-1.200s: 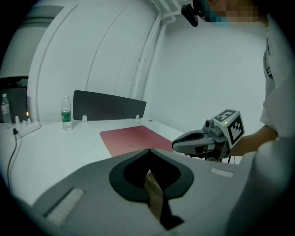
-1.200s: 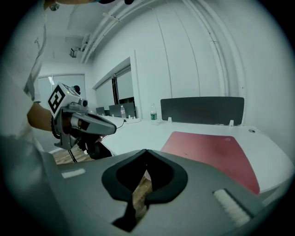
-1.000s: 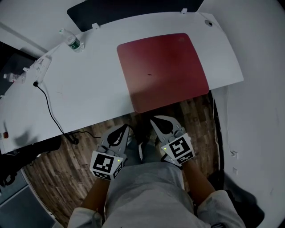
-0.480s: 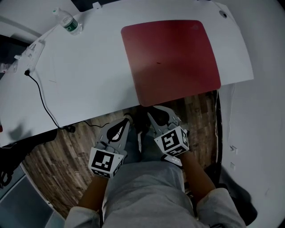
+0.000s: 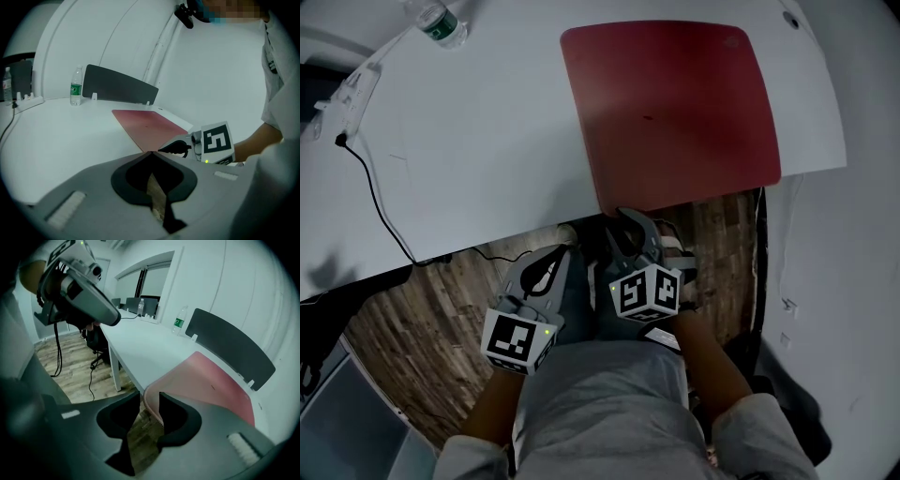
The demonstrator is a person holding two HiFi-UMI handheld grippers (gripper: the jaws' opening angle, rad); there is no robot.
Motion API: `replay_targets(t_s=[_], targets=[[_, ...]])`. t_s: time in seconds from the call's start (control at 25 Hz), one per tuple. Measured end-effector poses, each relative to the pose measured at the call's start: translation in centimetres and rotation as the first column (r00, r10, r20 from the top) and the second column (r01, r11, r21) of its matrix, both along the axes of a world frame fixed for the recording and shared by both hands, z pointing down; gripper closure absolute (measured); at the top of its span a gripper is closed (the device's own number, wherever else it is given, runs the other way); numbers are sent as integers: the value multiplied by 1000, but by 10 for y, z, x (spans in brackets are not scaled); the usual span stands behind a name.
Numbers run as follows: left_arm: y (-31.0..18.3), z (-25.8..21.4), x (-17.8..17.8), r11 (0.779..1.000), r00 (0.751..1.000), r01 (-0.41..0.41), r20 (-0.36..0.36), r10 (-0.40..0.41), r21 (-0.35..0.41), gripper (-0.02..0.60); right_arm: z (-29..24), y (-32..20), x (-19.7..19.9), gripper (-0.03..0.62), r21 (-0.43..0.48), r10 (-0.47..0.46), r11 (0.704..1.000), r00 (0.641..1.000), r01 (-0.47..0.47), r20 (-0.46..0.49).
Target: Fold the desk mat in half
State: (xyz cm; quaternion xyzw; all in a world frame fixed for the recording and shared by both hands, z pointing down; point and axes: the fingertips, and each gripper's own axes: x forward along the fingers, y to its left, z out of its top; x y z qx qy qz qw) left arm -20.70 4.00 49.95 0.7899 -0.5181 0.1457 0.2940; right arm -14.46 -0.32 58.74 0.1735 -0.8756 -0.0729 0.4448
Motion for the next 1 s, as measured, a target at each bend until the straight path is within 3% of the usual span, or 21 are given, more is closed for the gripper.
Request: replay_targets(t_s=[0.24, 0.36, 0.68, 1.0], targets=[[0, 5, -12, 1000, 1000, 21, -7, -22, -8, 563, 13, -4, -6, 451, 119, -25, 992, 994, 37, -104], [-1, 5, -17, 999, 1000, 29, -10, -30, -14, 563, 12, -7, -5, 474, 132, -3, 991, 994, 17, -107], [-7, 2, -18, 1000, 1000, 14, -19, -15, -15, 563, -4, -6, -6, 565, 35, 70, 997, 997, -69, -28], [-9, -4, -14, 1000, 999, -25, -26, 25, 9, 563, -23, -16, 1, 572, -119, 201, 975, 974, -188, 109]])
